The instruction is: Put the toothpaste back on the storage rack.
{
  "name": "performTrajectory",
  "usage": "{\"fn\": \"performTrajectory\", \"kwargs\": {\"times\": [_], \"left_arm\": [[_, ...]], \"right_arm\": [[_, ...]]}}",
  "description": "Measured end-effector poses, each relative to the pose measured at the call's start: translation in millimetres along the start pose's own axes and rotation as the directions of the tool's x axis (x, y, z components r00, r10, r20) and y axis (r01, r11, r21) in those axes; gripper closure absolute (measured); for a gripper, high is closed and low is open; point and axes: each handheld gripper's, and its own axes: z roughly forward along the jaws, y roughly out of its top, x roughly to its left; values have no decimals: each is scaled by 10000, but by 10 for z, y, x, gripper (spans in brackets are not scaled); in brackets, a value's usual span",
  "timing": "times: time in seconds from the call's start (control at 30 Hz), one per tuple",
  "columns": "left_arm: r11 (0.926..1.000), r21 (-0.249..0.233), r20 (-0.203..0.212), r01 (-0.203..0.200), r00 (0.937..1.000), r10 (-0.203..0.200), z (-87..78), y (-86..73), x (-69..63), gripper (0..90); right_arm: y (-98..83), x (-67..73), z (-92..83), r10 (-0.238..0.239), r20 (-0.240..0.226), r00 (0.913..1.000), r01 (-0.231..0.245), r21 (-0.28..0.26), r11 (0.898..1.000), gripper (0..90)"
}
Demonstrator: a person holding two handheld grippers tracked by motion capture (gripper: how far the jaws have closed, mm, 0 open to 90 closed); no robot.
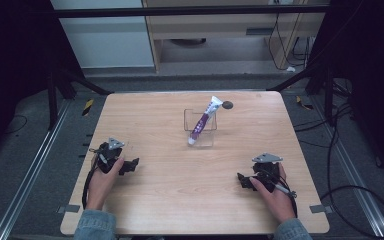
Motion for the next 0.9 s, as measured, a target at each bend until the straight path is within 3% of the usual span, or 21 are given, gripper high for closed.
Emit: {"fn": "performTrajectory", "kwargs": {"times": [0.37, 0.53, 0.77, 0.9], "left_arm": [[9978, 394, -147, 530, 9985, -524, 102, -102, 116, 64], [9972, 476, -143, 569, 9983, -562, 133, -117, 132, 62], [9974, 301, -55, 658, 9978, -657, 150, -139, 153, 40], [9980, -110, -30, 618, 9981, -618, 179, -178, 163, 6]], "right_arm": [[0, 0, 0, 0, 0, 10000, 0, 1, 10000, 6], [0, 0, 0, 3, 0, 10000, -3, 2, 10000, 6], [0, 0, 0, 5, -2, 10000, -5, -1, 10000, 6], [0, 0, 0, 1, 2, 10000, -1, 1, 10000, 6]]}}
